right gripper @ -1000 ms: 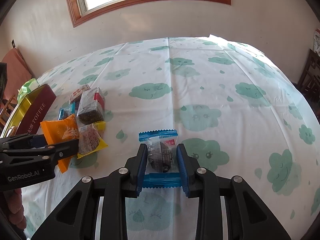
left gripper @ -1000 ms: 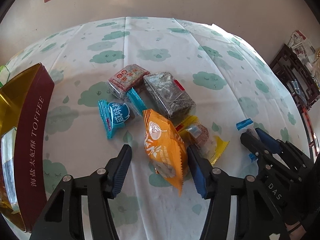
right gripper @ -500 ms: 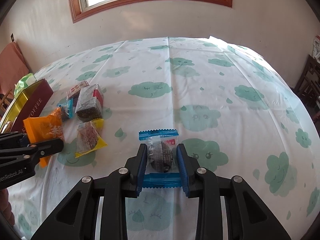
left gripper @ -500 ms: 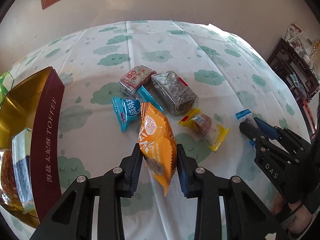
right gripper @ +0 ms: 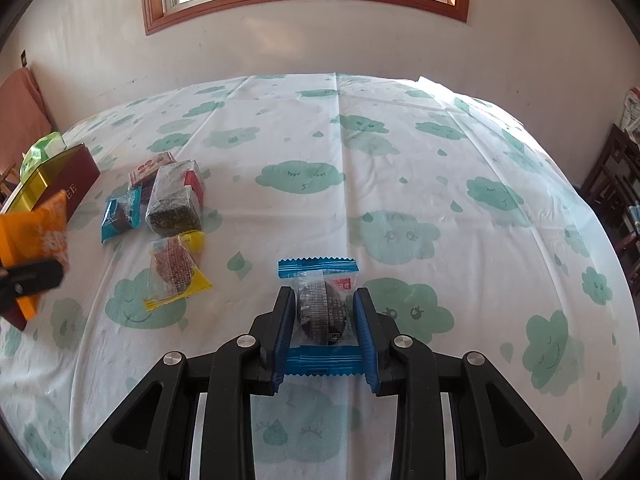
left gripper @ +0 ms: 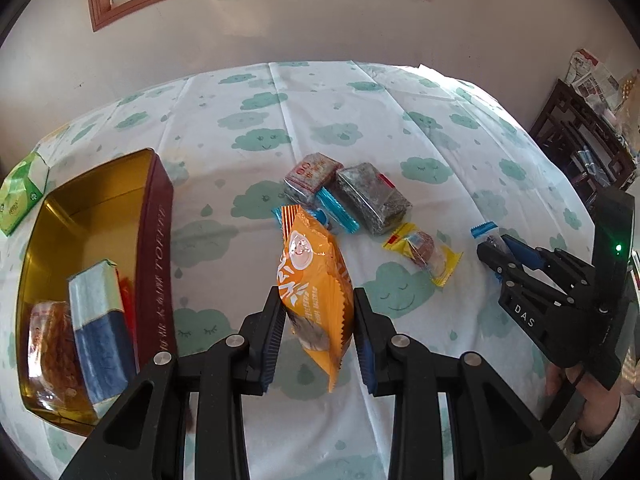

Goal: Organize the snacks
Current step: 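Carry the orange bag into the tin and open the left tool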

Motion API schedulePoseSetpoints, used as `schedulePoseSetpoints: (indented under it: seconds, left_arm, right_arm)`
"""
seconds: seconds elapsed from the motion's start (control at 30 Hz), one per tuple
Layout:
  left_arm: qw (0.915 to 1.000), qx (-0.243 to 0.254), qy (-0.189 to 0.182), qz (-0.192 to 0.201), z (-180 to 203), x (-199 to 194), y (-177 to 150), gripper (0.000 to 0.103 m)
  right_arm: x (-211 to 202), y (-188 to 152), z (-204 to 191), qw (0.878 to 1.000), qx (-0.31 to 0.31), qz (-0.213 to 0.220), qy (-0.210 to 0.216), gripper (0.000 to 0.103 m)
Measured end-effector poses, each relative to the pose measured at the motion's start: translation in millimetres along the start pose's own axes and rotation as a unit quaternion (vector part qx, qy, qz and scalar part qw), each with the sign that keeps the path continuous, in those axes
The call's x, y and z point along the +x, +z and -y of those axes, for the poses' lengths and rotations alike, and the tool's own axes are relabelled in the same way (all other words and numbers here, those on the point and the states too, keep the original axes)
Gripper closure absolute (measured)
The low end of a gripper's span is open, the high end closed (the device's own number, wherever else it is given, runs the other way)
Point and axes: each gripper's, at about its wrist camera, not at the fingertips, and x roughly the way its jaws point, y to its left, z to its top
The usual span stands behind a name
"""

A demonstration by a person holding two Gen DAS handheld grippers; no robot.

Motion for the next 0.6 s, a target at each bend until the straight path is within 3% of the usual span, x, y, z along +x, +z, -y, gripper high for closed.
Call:
schedulePoseSetpoints:
  seconds: [0.3, 0.43, 0.6]
  left_arm:
    - [0.9956, -0.020, 0.083, 0.039, -90, -27, 22, 0.074]
    - [0.9901, -0.043, 0.131, 0.028, -140, -16, 32, 0.073]
    - [0.9853, -0.073, 0.154, 0.005, -187, 3, 34, 0.073]
  right_arm:
    - [0, 0, 0, 1.000, -0.001, 0.000, 0.000, 0.071]
    - [0, 0, -1, 1.000, -0.001, 0.000, -0.001, 0.071]
    - [0, 0, -1, 1.000, -0.002, 0.000, -0.001, 0.071]
